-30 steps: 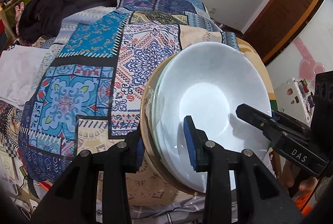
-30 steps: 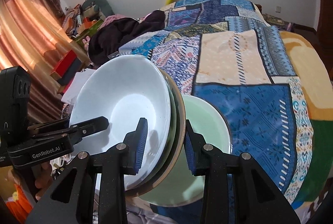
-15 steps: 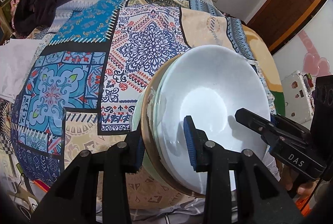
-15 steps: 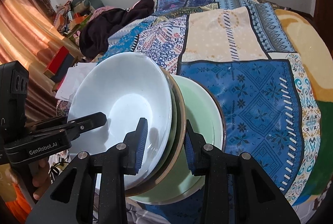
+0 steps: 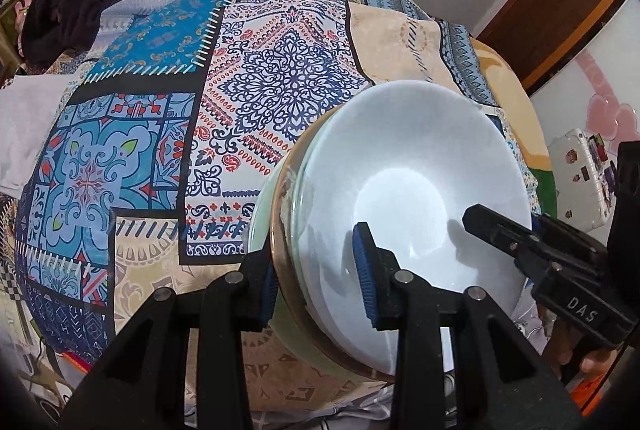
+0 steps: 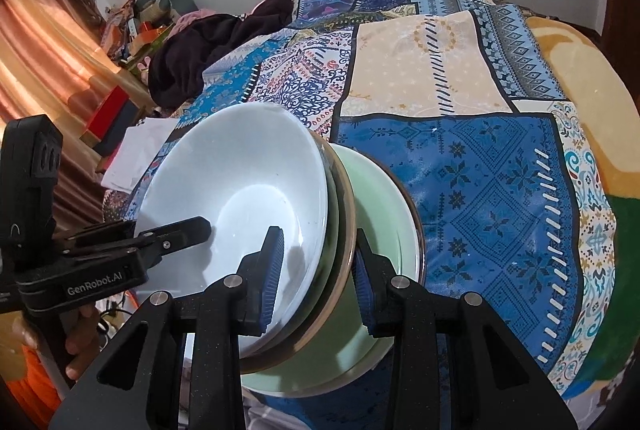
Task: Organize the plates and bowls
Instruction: 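Lower the white bowl onto the mint green bowl with both tools, then open both tools to release the white bowl and withdraw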
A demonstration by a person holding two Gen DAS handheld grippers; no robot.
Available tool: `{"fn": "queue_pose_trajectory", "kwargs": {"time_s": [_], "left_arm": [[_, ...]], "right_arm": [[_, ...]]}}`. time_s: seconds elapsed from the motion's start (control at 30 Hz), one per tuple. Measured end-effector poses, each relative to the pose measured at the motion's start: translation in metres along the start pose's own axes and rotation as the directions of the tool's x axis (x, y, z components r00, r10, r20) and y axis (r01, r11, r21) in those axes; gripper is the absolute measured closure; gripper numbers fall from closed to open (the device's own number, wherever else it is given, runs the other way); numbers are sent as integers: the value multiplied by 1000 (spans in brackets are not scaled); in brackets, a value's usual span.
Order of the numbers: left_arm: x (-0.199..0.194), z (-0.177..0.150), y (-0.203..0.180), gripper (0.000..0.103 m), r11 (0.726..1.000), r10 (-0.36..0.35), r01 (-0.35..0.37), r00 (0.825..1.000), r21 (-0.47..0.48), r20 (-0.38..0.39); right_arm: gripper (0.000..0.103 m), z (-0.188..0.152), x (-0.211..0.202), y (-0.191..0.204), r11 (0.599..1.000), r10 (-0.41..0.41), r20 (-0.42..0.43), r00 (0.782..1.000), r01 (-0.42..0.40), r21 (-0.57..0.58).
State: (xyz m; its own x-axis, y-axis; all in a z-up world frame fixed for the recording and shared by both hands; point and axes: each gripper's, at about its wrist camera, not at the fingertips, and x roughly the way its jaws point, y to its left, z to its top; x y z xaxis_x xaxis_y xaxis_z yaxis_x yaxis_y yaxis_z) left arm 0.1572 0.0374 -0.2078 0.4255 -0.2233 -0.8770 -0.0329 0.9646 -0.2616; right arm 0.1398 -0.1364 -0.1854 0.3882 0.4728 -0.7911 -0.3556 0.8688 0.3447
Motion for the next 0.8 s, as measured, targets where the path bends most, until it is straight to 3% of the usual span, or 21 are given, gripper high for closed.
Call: {"fn": "queue_pose_trajectory", "kwargs": {"time_s": [0.23, 0.53, 0.67, 0.8], "left_arm": [[-2, -1, 2, 69, 1000, -11, 11, 1000, 2, 4], [-46, 1, 4, 60, 1000, 14, -14, 992, 1, 127], [-82, 1, -5, 55, 1000, 1, -4, 975, 16, 221], [-122, -2, -17, 51, 999, -3, -12, 944, 42, 331]], "right_arm": [[70, -1, -3, 2, 1000, -8, 13, 1000, 8, -14], [66, 0, -39, 3, 999, -34, 80, 996, 35, -23], [61, 6, -71, 17, 997, -34, 171, 985, 45, -61], [54, 8, -102, 36, 993, -22, 273, 962, 53, -107]]}}
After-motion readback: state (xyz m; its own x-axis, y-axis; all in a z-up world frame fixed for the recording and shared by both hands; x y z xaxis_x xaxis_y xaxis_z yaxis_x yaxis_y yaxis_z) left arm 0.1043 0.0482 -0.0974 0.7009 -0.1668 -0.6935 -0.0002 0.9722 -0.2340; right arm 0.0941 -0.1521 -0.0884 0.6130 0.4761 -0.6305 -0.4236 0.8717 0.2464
